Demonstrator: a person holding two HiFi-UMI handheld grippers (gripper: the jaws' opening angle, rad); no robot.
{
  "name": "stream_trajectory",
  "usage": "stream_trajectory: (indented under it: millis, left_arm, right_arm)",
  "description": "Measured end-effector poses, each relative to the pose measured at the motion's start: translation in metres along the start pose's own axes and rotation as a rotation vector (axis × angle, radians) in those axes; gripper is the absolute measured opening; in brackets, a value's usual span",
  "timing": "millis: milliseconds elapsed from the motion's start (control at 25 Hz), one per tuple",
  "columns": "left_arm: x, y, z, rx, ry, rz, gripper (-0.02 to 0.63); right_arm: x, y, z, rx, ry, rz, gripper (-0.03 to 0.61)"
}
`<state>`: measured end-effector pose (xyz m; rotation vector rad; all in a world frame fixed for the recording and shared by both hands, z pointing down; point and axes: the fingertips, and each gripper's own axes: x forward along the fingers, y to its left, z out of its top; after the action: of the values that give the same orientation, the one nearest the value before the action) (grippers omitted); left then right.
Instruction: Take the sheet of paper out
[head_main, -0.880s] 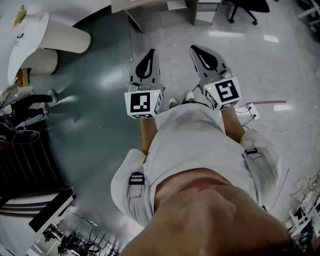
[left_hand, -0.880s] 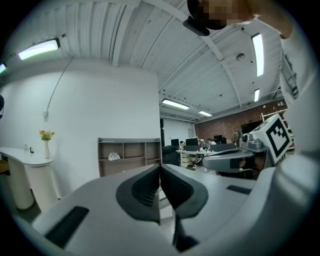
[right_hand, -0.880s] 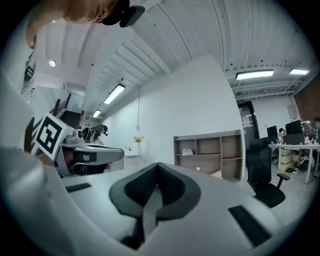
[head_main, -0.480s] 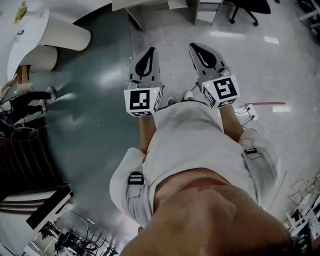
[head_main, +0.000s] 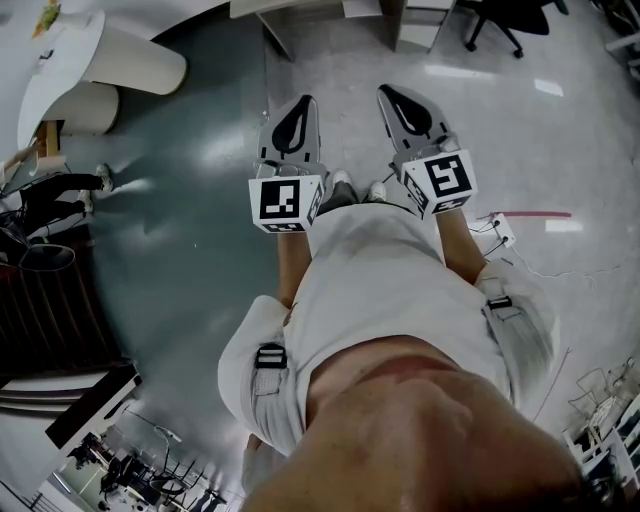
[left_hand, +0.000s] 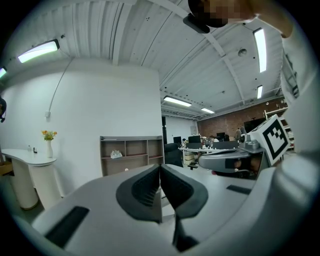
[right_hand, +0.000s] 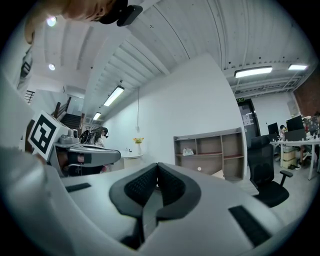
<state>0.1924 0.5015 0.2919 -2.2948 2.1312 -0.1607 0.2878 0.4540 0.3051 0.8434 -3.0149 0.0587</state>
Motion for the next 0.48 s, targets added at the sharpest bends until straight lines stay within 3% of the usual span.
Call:
stream_trajectory:
  millis: [480]
  left_arm:
    - [0.018, 0.032, 0.004, -0.014, -0.019, -0.007, 0.023]
  right_arm:
    - [0.034, -0.005, 0.001, -0.005, 0.021, -0.018, 0.02]
